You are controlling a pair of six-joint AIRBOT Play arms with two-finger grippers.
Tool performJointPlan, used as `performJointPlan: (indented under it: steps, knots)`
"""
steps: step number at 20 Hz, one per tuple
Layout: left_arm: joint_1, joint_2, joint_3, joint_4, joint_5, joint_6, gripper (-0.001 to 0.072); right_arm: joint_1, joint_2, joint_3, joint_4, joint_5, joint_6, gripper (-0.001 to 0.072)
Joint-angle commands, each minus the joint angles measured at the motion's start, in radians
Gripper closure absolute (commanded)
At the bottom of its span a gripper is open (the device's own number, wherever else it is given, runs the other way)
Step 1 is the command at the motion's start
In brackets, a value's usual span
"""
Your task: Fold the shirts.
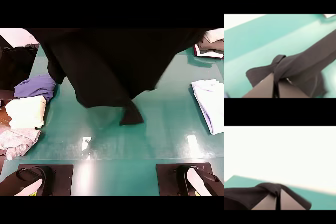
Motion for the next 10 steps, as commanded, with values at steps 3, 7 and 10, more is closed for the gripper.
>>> performJointPlan:
  steps: [3,7,10]
  knots:
    - [0.001,0.058,0.048,-0.12,0.056,0.0,0.0676,-0.158,-0.056,0.352,-0.004,0.13,0.074,0.0699]
    - [0.001,0.058,-0.064,-0.066,0.035,0.0,0.0675,-0.188,-0.182,0.476,0.0,0.22,0.155,0.07]
    - [0.001,0.034,-0.327,0.067,0.022,0.0,0.0675,-0.113,-0.253,0.321,-0.017,0.229,0.163,0.07]
